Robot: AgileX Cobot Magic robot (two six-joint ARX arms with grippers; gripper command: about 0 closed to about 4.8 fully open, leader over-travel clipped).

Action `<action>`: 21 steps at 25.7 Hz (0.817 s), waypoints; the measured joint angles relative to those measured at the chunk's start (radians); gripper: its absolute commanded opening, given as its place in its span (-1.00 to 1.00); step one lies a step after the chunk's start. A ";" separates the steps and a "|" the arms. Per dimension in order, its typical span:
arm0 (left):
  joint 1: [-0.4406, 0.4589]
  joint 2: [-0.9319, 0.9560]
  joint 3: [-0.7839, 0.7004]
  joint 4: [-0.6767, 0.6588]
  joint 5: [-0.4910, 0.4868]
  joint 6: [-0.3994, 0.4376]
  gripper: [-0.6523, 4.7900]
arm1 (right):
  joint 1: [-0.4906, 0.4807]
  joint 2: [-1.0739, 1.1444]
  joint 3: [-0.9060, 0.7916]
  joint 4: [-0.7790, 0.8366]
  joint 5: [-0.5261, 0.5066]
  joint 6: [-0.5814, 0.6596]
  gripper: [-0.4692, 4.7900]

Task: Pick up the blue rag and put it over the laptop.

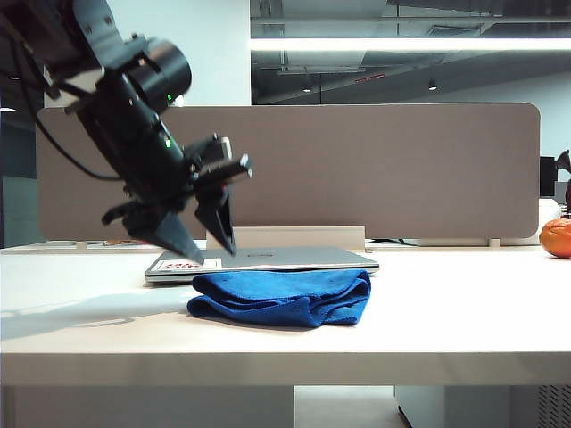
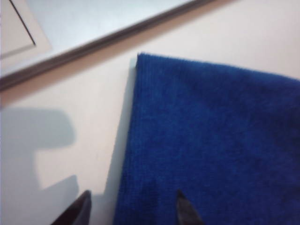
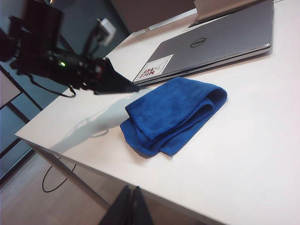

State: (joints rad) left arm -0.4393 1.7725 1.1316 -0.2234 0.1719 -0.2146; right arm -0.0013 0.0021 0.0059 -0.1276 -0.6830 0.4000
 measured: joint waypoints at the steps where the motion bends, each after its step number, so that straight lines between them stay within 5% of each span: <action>1: 0.000 0.013 0.000 -0.004 0.000 0.000 0.45 | 0.000 0.000 0.000 -0.001 0.000 0.000 -0.74; 4: 0.000 0.035 0.000 -0.017 0.013 0.000 0.63 | 0.000 0.000 0.000 -0.002 0.000 0.000 -0.74; 21: -0.009 0.060 0.000 -0.030 0.085 -0.005 0.61 | 0.000 0.000 0.000 -0.003 0.000 0.000 -0.74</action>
State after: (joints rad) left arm -0.4484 1.8324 1.1313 -0.2531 0.2573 -0.2192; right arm -0.0013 0.0025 0.0059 -0.1303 -0.6830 0.4000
